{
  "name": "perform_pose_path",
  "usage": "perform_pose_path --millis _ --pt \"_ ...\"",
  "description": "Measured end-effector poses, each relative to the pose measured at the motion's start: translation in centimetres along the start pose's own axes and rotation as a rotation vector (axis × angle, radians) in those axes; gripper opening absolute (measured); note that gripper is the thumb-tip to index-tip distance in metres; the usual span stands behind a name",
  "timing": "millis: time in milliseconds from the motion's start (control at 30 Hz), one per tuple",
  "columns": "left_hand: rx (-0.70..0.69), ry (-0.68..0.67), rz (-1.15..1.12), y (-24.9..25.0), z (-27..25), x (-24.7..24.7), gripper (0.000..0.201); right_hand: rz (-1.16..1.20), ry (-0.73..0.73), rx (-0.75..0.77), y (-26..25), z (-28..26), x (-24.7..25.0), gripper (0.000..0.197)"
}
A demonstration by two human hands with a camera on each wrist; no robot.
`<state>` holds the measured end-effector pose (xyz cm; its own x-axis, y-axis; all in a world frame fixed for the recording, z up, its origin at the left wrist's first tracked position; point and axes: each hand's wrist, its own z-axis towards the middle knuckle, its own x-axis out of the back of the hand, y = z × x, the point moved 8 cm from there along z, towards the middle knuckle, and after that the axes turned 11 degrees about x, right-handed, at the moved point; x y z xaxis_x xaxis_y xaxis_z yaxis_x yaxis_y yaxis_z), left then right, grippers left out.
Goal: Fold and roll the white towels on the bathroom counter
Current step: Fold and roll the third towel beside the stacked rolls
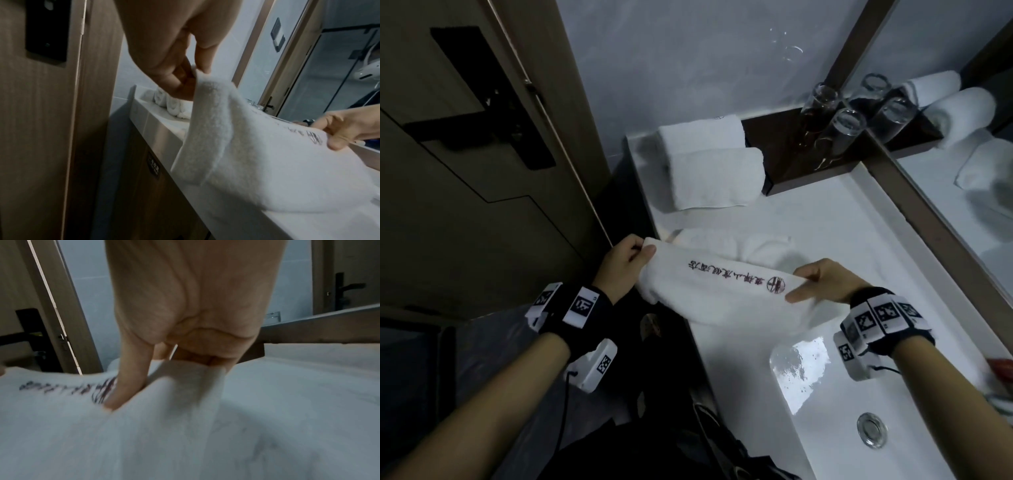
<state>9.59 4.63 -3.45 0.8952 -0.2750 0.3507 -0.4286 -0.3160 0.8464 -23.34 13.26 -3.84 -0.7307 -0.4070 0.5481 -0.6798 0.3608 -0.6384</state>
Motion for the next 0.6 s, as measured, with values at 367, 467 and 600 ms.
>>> perform_pose_path --millis 367,467,600 --pt "0.092 0.076 0.443 0.4 6.7 -1.7 0.017 -0.041 0.359 -0.007 0.6 7.5 4.0 0.015" --pt "0.089 0.095 0.643 0.3 7.7 -2.8 0.025 -0.049 0.416 0.006 1.0 8.6 4.0 0.033" --pt "-0.125 0.099 0.740 2.3 8.2 -5.5 0.045 -0.027 0.364 0.067 0.8 9.2 3.3 0.065"
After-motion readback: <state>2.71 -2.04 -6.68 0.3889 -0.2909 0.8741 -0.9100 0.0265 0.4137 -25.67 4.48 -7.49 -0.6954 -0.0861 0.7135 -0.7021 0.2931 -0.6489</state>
